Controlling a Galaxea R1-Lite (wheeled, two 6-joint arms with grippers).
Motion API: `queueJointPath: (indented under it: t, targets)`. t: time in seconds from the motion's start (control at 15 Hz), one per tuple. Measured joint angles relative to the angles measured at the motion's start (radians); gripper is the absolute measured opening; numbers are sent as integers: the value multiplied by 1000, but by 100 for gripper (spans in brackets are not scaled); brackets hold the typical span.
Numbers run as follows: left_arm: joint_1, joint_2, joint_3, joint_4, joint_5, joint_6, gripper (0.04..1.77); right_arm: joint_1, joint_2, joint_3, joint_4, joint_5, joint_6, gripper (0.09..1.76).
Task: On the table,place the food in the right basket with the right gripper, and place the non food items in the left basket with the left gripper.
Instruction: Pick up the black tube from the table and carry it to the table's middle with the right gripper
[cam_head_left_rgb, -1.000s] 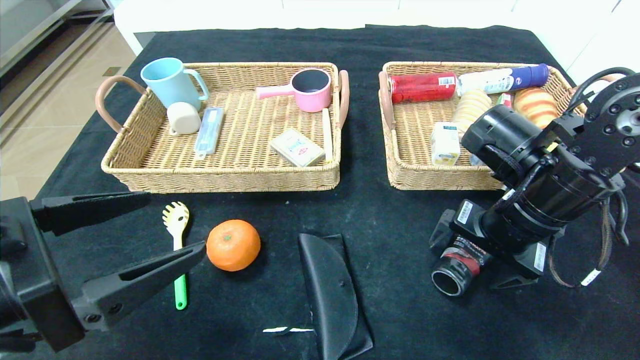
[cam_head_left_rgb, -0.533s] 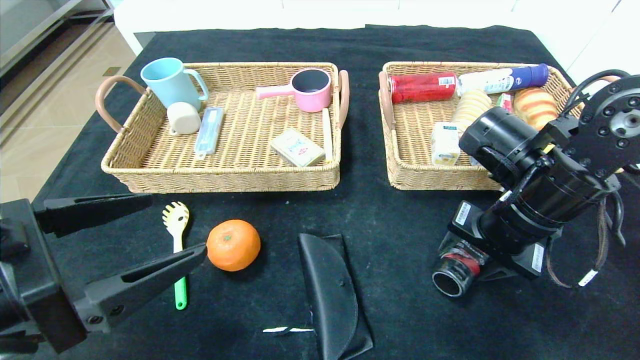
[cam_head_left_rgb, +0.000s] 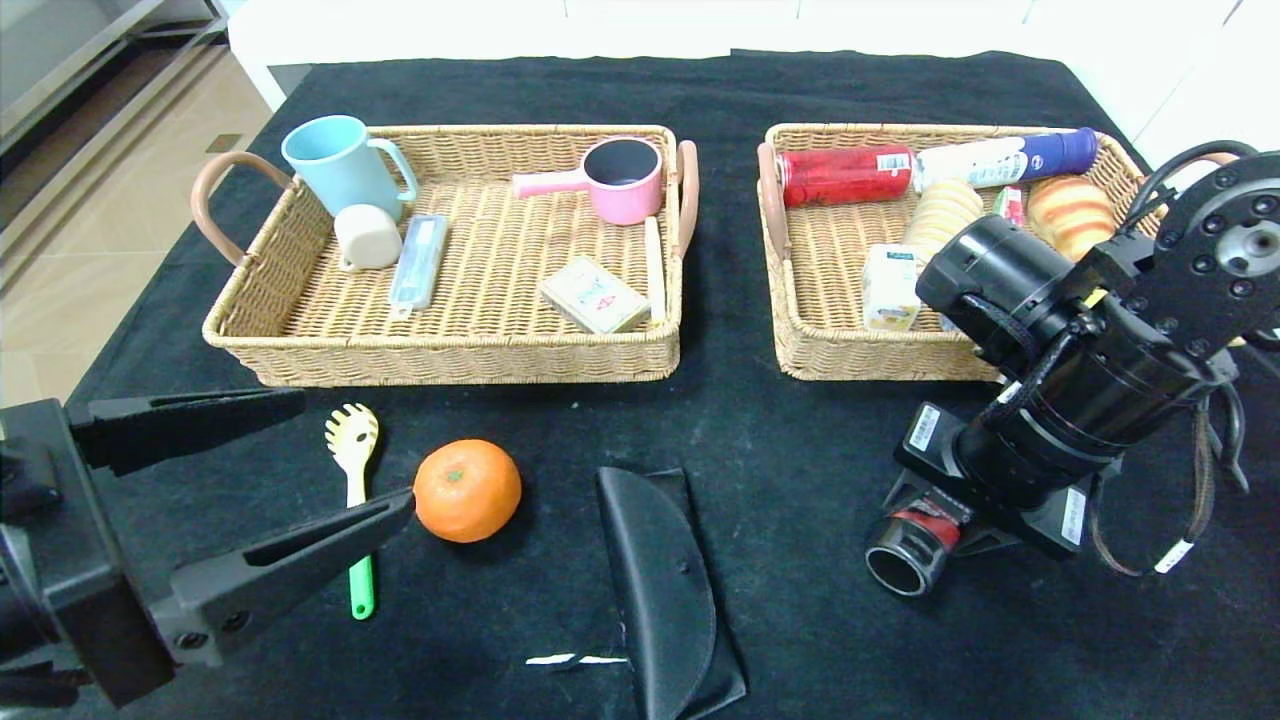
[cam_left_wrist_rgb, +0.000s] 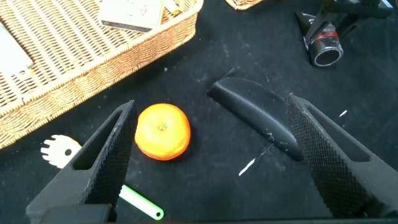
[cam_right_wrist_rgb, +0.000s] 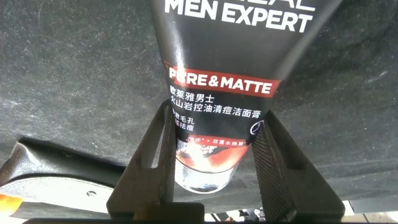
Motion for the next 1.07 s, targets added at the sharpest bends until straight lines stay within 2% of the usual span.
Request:
queueJointPath:
  t: [0.53, 0.73, 0.93, 1.07]
  targets:
    - [-2, 0, 6, 0, 0, 8, 172, 19, -4, -9, 2, 4, -6, 78]
    - [-1, 0, 6, -1, 0, 9, 172, 54, -27, -26, 4, 5, -26, 76]
    - [0, 0, 5, -1, 0, 9, 172, 109, -68, -31, 7, 3, -116, 76]
    - [0, -2, 5, -1, 0, 9, 172, 169, -97, -31, 8, 3, -219, 76]
